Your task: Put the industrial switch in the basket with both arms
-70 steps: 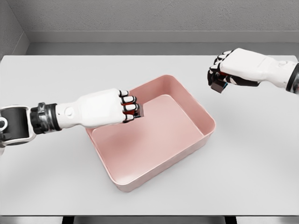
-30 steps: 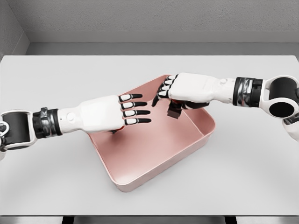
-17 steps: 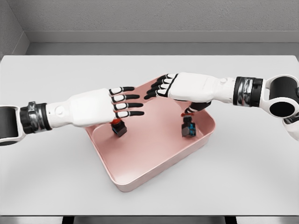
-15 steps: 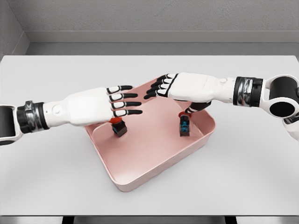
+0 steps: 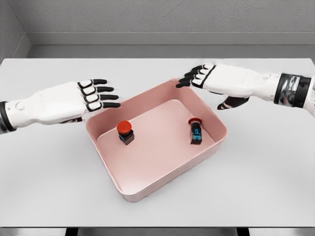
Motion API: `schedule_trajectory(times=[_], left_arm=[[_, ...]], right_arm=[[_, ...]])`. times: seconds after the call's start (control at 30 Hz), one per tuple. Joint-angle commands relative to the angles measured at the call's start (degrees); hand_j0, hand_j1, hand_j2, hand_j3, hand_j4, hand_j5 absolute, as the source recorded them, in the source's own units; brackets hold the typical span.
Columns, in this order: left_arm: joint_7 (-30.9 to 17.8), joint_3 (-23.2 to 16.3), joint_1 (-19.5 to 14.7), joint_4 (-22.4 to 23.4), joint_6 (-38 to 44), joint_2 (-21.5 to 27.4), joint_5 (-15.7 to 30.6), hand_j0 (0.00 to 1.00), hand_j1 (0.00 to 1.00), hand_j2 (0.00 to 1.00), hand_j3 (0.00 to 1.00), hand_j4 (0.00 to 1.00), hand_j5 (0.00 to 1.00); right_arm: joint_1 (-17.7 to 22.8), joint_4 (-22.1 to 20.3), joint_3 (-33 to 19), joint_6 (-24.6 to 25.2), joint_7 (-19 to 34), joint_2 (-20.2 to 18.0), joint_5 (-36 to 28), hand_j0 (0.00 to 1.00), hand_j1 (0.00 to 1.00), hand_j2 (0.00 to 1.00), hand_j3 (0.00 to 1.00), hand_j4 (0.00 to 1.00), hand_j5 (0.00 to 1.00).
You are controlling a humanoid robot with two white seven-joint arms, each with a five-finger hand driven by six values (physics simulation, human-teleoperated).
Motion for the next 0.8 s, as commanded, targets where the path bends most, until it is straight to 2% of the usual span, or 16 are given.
schedule_trajectory(times=[0.0, 0.2, 0.33, 0.43, 0.53, 0.77], left_arm=[[0.02, -0.03, 0.0, 0.4, -0.02, 3.3, 2.47, 1.0, 1.0, 1.0, 1.0, 1.0, 1.0], [0.02, -0.03, 1.76, 3.12, -0.02, 7.0, 3.0, 1.0, 1.0, 1.0, 1.0, 1.0, 1.0], [0.2, 0.06, 1.76, 7.25, -0.02, 7.53, 6.16, 1.0, 1.0, 1.0, 1.0, 1.0, 1.0], [0.11, -0.03, 1.76, 8.4, -0.02, 7.79, 6.87, 1.0, 1.0, 1.0, 1.0, 1.0, 1.0], [0.02, -0.11, 1.76, 8.31, -0.02, 7.79, 6.78, 1.0, 1.0, 1.0, 1.0, 1.0, 1.0], [-0.07, -0.11, 1.84, 8.31, -0.02, 7.7, 6.78, 1.0, 1.0, 1.0, 1.0, 1.0, 1.0]], right_arm=[[1.05, -0.01, -5.36, -0.02, -0.04, -2.36, -0.48, 1.0, 1.0, 1.0, 1.0, 1.0, 1.0], [9.58, 0.7, -15.92, -1.43, -0.04, -4.91, -0.48, 1.0, 1.0, 1.0, 1.0, 1.0, 1.0], [11.69, 2.46, -18.2, -1.51, -0.04, -5.18, -0.48, 1.0, 1.0, 1.0, 1.0, 1.0, 1.0], [16.18, 2.72, -22.51, -2.13, -0.04, -5.26, -0.39, 1.0, 1.0, 1.0, 1.0, 1.0, 1.0], [17.67, 2.72, -22.68, -3.01, -0.04, -5.26, -0.39, 1.0, 1.0, 1.0, 1.0, 1.0, 1.0], [17.67, 2.72, -22.68, -3.01, -0.04, -5.09, -0.39, 1.0, 1.0, 1.0, 1.0, 1.0, 1.0]])
